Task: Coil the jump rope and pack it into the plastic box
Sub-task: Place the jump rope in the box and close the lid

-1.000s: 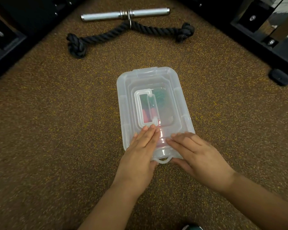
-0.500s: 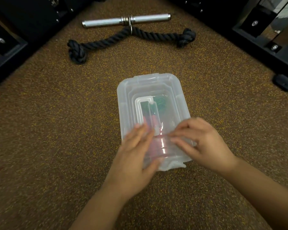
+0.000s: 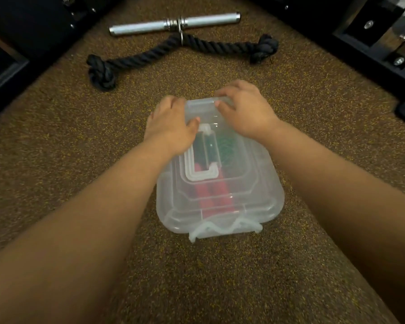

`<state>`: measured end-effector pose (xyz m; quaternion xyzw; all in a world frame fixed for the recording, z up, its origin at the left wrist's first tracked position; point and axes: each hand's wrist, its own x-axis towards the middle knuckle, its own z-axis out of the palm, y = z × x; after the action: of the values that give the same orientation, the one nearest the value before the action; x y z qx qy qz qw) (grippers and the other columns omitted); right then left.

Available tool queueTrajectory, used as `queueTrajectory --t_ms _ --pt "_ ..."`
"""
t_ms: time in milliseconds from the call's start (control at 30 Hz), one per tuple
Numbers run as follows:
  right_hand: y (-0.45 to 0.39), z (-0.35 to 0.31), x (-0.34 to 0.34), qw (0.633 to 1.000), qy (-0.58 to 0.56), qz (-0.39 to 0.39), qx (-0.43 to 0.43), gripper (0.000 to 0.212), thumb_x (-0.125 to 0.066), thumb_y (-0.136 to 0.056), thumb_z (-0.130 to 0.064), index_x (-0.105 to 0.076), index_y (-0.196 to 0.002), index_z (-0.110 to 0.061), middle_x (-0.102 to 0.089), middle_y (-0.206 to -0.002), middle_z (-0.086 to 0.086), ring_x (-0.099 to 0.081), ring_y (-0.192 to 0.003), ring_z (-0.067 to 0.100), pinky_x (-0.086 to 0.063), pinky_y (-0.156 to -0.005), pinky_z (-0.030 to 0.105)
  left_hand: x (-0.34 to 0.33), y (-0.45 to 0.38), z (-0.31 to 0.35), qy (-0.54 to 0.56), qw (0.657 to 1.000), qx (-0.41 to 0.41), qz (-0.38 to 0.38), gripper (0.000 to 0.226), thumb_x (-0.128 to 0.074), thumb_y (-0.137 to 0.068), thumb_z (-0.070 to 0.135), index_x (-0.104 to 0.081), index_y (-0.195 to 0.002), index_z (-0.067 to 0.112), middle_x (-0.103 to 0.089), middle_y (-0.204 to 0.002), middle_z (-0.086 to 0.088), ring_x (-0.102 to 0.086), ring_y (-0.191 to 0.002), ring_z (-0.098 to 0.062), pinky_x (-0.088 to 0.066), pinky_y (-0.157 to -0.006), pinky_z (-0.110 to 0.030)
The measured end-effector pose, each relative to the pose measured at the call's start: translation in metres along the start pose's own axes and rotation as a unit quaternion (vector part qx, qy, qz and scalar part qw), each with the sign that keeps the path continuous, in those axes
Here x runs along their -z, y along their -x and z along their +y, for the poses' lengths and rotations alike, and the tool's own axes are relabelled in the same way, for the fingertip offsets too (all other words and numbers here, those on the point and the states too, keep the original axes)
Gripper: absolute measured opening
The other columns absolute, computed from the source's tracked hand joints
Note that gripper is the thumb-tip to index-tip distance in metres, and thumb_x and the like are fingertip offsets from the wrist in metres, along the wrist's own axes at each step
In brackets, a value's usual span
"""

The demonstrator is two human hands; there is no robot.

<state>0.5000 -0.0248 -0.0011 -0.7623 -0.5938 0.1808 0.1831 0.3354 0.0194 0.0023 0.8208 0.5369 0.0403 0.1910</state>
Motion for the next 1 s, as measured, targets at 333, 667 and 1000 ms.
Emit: queueTrajectory --t_ms 333,667,1000 --pt "-0.015 0.009 0.006 0.976 -0.124 -0.106 -0.146 0.062 -0.052 -0.082 -0.064 -0.061 -0.121 -0.016 -0.061 -0.126 0.009 -0.058 -0.111 0.027 -0.046 -0.090 0.032 -0.002 -0.005 -0.008 0.070 0.996 -0.003 -0.046 0.074 -0.055 -0.082 0.058 -0.031 -0.144 0.025 -0.035 -0.144 -0.006 -0.029 -0.134 -0.026 -0.028 -0.104 -0.036" --pt "-0.019 0.018 0.006 0.882 -0.350 -0.222 -0.226 0.057 -0.072 -0.074 -0.050 -0.063 -0.114 -0.010 -0.072 -0.105 0.013 -0.071 -0.087 0.027 -0.058 -0.078 0.041 -0.017 0.003 0.002 -0.077 0.996 -0.043 0.012 0.097 -0.034 -0.070 0.084 -0.033 -0.142 0.020 -0.041 -0.144 -0.007 -0.031 -0.135 -0.025 -0.017 -0.113 -0.045" --pt "-0.015 0.023 0.005 0.964 -0.215 -0.151 -0.044 0.050 -0.077 -0.071 -0.041 -0.063 -0.116 -0.024 -0.062 -0.113 0.004 -0.062 -0.104 0.023 -0.051 -0.095 0.040 -0.018 0.000 0.004 -0.039 0.999 -0.025 0.018 0.122 -0.055 -0.054 0.086 -0.018 -0.149 0.019 -0.025 -0.156 -0.003 -0.022 -0.143 -0.021 -0.017 -0.114 -0.039"
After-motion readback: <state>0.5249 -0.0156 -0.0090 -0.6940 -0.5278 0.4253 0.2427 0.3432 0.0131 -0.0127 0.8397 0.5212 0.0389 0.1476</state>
